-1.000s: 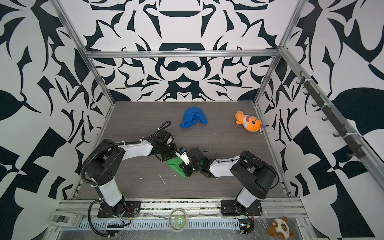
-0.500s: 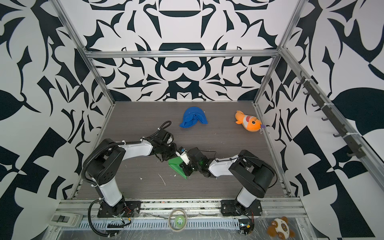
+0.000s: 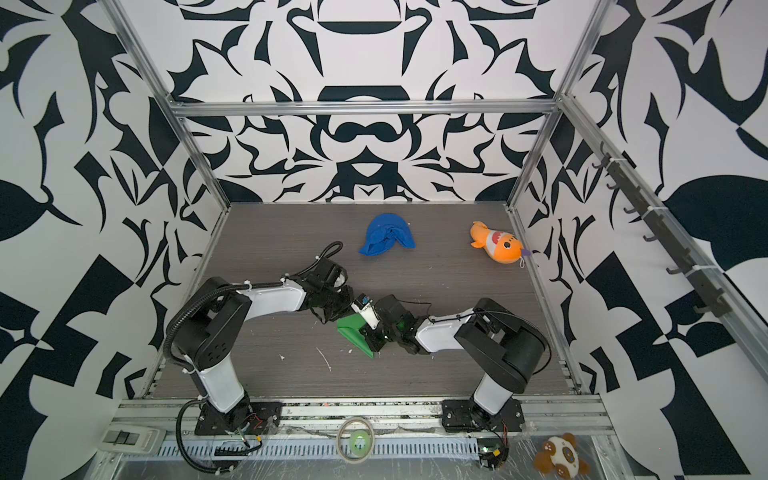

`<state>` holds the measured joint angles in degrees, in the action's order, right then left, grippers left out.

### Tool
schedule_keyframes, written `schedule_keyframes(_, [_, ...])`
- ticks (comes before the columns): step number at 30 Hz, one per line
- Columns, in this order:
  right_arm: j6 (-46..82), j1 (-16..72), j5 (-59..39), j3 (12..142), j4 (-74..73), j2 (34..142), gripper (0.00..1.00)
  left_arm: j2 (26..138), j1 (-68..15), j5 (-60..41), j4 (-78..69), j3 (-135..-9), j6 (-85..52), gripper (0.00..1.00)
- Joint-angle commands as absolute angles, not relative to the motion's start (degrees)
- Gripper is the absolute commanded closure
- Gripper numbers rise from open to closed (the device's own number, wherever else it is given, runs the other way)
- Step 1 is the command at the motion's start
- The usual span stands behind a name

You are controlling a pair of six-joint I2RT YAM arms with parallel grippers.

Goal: Fold a paper plane with a square sheet of paper (pick it up from the middle)

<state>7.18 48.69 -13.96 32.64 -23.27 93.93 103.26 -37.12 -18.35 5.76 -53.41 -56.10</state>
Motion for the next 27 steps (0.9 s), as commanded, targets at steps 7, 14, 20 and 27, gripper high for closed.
schedule_keyframes(7, [8.4, 48.4, -14.1, 34.1, -22.4, 94.3, 0.98, 104.6, -37.3, -16.9, 9.2, -53.0, -56.8, 0.97])
schedule_keyframes(14, [8.5, 48.4, -14.2, 33.9, -22.0, 94.3, 0.98, 96.4, -32.9, -18.8, 5.1, -49.8, -59.4, 0.82])
schedule_keyframes(20, [8.7, 48.4, -14.8, 34.1, -22.0, 94.8, 0.98, 87.9, -28.3, -17.8, 2.7, -44.0, -62.4, 0.77])
schedule_keyframes(27, [8.9, 48.4, -14.9, 34.5, -21.9, 95.7, 0.98, 78.9, -29.1, -13.6, 2.6, -37.4, -65.3, 0.77])
